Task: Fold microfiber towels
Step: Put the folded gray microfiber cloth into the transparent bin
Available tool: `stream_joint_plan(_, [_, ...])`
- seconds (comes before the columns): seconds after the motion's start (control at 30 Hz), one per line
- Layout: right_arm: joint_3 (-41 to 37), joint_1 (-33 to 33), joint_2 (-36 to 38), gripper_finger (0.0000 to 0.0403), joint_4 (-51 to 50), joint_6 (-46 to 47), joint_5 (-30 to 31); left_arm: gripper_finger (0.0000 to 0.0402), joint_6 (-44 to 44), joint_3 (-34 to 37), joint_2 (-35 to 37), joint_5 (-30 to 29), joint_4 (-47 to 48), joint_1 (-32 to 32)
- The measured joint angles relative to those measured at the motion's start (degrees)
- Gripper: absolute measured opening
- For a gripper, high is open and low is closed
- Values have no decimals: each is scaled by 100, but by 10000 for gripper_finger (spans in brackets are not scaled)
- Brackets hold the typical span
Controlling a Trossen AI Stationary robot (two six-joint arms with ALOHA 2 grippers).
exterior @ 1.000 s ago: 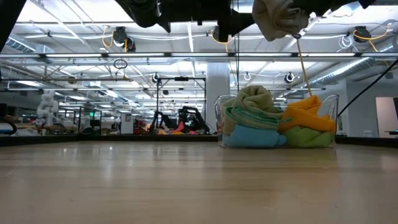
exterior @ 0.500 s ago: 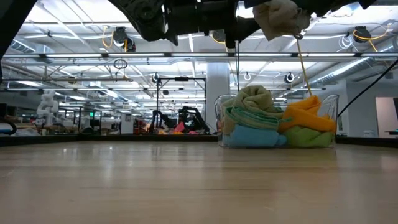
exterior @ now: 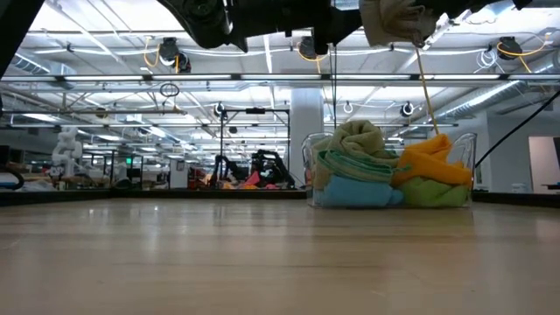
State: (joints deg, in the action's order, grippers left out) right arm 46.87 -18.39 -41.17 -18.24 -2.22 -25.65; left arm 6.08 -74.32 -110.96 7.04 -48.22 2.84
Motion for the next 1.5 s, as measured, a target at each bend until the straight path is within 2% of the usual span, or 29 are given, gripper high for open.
stream_joint_plan(0.23, [0, -2, -61, 38, 150, 2, 13, 343, -76, 0, 0, -440, -14, -3])
stream_joint_plan(0.53, [7, -2, -221, 38, 350, 2, 7, 332, -284, 0, 0, -145, -151, 31])
stream_joint_plan(0.8, [7, -2, -225, 38, 339, 9, 21, 202, -41, -1, 0, 34, -118, 219])
stream_joint_plan(0.93, [7, -2, -225, 38, 334, 7, 5, 178, -155, 0, 0, 571, -113, 255])
stream_joint_plan(1.1, [7, -2, -225, 38, 308, 7, 9, 139, -197, -1, 0, 334, -78, 243])
stream_joint_plan(1.27, [7, -2, -223, 39, 254, 38, 17, 48, -255, 0, 0, 366, -86, 303])
stream_joint_plan(1.37, [7, -2, -210, 52, 256, 297, 197, 41, -128, -1, 0, 370, -97, 356])
stream_joint_plan(1.5, [9, -2, -27, 107, -60, 468, 697, 41, 69, -1, -2, 376, -67, 439])
